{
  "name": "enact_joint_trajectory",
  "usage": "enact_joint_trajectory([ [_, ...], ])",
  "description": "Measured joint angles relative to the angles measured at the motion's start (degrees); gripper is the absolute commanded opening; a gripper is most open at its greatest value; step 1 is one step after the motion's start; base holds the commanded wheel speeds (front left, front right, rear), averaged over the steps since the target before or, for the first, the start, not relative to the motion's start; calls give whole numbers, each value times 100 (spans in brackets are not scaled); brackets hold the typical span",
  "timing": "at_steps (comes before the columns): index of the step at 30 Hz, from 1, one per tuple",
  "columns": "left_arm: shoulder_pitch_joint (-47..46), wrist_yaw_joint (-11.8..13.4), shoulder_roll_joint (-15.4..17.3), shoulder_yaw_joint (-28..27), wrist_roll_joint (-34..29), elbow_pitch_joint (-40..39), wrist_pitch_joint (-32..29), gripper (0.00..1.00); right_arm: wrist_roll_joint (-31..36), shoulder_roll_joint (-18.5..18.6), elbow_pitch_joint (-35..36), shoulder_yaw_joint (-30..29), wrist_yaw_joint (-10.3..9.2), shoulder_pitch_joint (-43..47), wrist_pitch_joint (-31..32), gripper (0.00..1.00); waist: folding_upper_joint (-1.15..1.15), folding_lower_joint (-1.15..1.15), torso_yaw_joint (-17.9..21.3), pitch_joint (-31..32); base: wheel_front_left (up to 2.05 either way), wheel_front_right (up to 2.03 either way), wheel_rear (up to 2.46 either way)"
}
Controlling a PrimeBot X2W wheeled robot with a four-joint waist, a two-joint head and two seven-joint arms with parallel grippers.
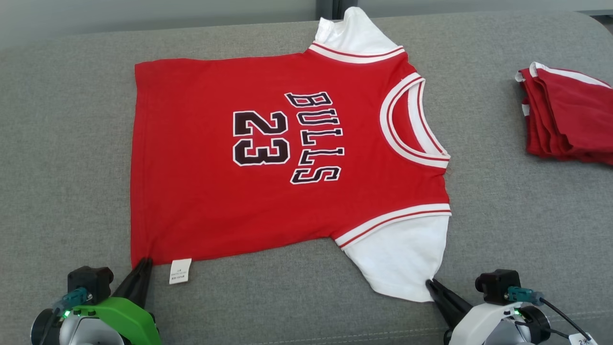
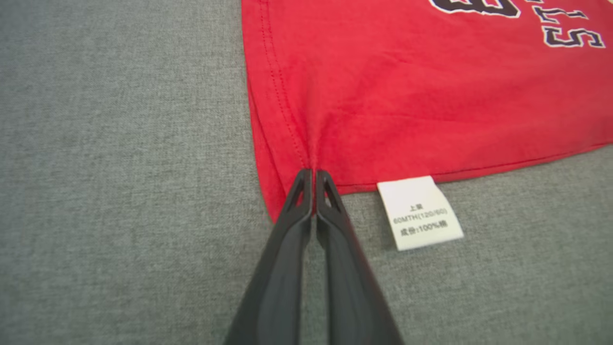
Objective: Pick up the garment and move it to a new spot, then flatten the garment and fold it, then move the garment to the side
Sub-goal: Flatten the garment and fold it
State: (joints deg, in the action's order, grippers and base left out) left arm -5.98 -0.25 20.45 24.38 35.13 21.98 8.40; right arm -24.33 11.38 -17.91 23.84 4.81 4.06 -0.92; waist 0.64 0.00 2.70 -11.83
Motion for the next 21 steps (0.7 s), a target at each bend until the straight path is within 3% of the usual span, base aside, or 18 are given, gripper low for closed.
enact_joint_trajectory([
  [13, -13, -77, 60, -20, -1, 164, 7, 0, -397, -69, 105, -115, 73, -7, 4, 0, 0, 0, 48, 38, 0, 0, 0],
  [21, -13, -78, 226, -76, 0, 36, 15, 0, -805, -68, 567, -374, 86, -12, -3, 0, 0, 0, 55, 76, 0, 0, 0],
])
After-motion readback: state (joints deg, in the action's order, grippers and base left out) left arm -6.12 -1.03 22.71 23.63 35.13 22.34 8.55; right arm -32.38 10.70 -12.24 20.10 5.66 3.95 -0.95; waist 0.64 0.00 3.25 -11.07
